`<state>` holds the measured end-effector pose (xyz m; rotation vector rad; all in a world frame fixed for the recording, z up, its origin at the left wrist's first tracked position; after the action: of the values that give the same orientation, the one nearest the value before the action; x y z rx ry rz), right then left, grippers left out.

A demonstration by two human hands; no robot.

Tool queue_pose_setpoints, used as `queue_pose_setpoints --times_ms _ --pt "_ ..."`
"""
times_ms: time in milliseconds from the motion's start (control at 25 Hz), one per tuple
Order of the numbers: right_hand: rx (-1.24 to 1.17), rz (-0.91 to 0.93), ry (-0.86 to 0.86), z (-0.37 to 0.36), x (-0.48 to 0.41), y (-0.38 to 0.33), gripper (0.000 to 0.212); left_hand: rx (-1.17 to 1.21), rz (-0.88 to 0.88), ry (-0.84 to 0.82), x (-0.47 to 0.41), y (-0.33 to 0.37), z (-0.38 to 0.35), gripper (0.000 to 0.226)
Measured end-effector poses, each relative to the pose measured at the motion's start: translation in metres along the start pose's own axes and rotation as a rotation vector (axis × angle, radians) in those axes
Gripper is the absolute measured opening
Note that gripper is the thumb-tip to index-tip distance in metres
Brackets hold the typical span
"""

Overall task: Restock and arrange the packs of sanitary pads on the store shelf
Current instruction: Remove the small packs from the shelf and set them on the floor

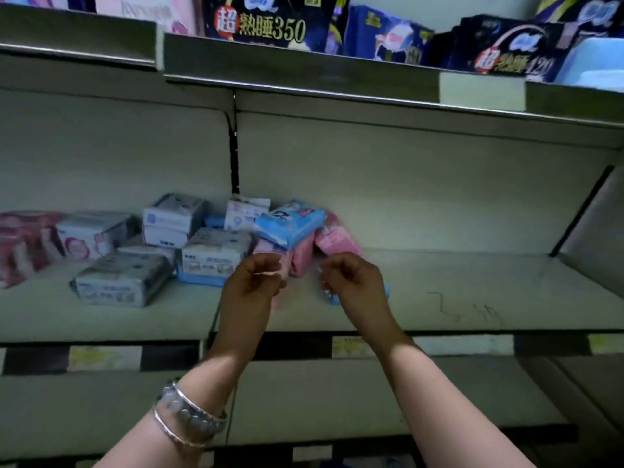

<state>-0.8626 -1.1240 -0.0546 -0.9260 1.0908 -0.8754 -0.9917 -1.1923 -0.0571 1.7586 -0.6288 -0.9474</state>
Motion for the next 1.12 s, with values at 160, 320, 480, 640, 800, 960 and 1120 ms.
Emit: queue_pose_setpoints --times_ms 160,320,480,640,800,960,1120 --pt "0.309 -0.074 -0.054 -0.055 -0.034 0.021 0.011 -0.106 0.045 -0.005 -0.043 -0.024 0.031 0.027" --pt "0.568 -0.213 -0.171 -0.093 -0.049 0.025 0.054 -0.218 0.103 -0.024 -0.063 -0.042 0.046 0.028" --pt "0.757 -0.232 -0.215 -0.11 -0.057 0.011 0.074 -0.259 0.156 -0.068 -0.074 -0.052 0.055 0.039" --pt "0.729 -0.289 -0.243 -0.114 -0.062 0.012 0.083 -0.24 0.177 -0.063 -0.081 -0.056 0.059 0.043" --pt "0.669 -0.302 -0.23 -0.106 -0.065 0.018 0.076 -0.256 0.19 -0.154 -0.083 -0.055 0.054 0.039" --pt "0.581 -0.231 -0.207 -0.097 -0.065 0.021 0.067 -0.296 0.182 -0.2 -0.075 -0.05 0.041 0.03" --pt "0.356 -0.217 -0.084 -0.071 -0.062 0.011 0.04 -0.308 0.173 -0.202 -0.065 -0.044 0.035 0.032"
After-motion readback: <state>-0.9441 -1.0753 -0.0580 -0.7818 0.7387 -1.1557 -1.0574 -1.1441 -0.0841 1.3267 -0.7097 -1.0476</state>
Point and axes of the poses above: each hand's wrist, its own x-axis away from the middle knuckle, its own z-axis out of the back of the hand, y = z × x, the point moved 1 cm from there along -x, towards the middle knuckle, and after that the axes turned 3 degrees about -z, right-handed, at the moved point
